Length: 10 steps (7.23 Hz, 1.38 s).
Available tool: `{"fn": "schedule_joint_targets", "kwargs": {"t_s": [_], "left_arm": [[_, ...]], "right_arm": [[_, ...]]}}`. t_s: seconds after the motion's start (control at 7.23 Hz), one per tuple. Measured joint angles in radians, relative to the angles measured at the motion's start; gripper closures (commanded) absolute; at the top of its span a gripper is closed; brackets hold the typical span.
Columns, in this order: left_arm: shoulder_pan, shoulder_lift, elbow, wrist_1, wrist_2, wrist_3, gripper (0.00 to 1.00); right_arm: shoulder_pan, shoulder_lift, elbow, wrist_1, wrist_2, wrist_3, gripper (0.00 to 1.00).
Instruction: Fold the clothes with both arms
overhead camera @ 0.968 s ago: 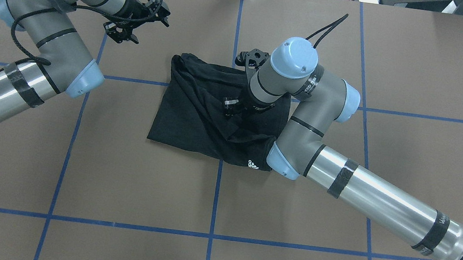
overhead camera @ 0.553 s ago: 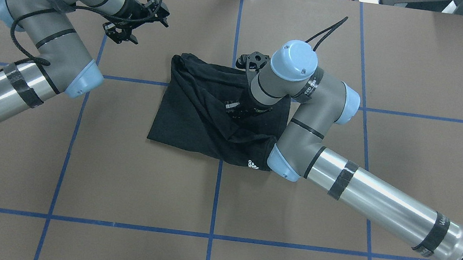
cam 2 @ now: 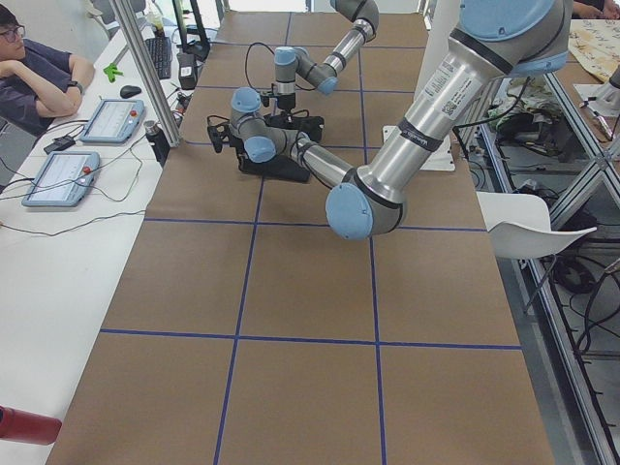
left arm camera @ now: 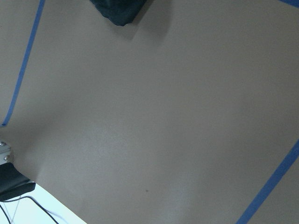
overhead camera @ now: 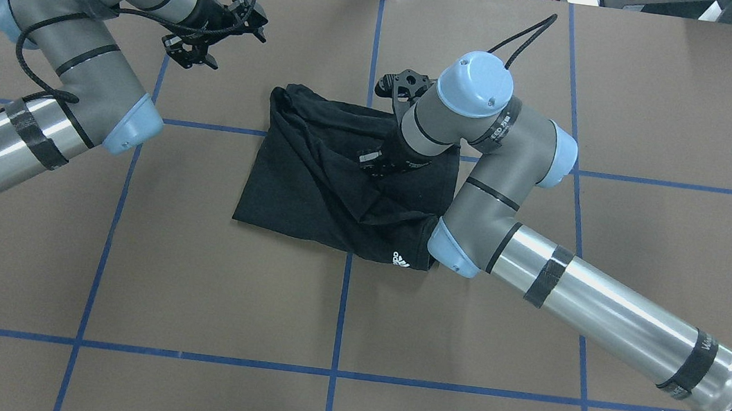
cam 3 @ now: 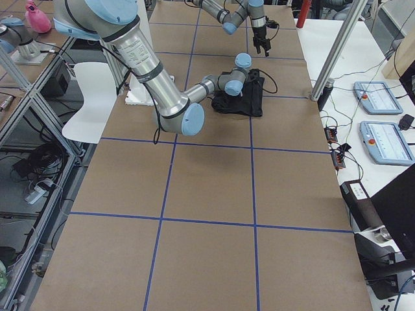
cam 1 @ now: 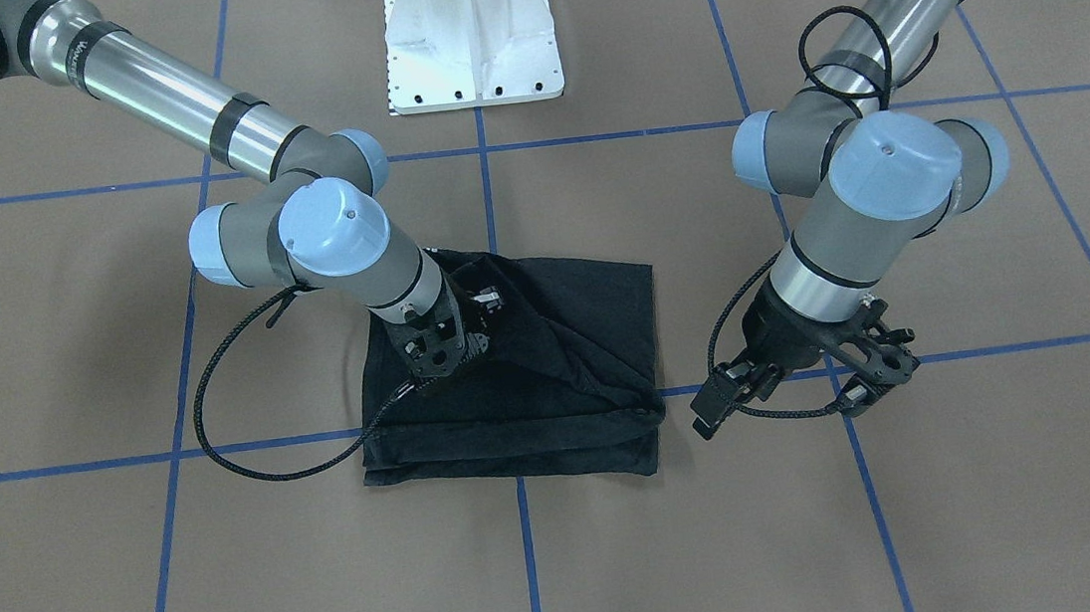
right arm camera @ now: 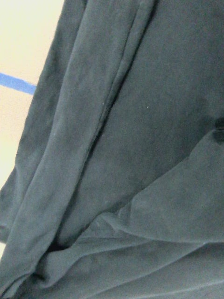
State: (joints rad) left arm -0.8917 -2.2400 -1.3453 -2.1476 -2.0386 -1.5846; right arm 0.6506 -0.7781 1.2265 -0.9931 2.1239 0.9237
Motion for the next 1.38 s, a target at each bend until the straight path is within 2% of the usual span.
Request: {"fn": "schedule_joint_targets", "kwargs": {"t_s": [0.55,1.38], "left_arm": [[-0.006,-0.002,-0.003,0.0,-0.002,0.0,0.0],[-0.005,-0.004,-0.003,0.007,0.0,-0.001,0.0]], "right_arm": [[0.068,-0.006,0.021,-0.001,0.009,-0.006,1.0],[0.103,-0.008,-0.058,-0.005,-0.182,-0.055,1.0]]}}
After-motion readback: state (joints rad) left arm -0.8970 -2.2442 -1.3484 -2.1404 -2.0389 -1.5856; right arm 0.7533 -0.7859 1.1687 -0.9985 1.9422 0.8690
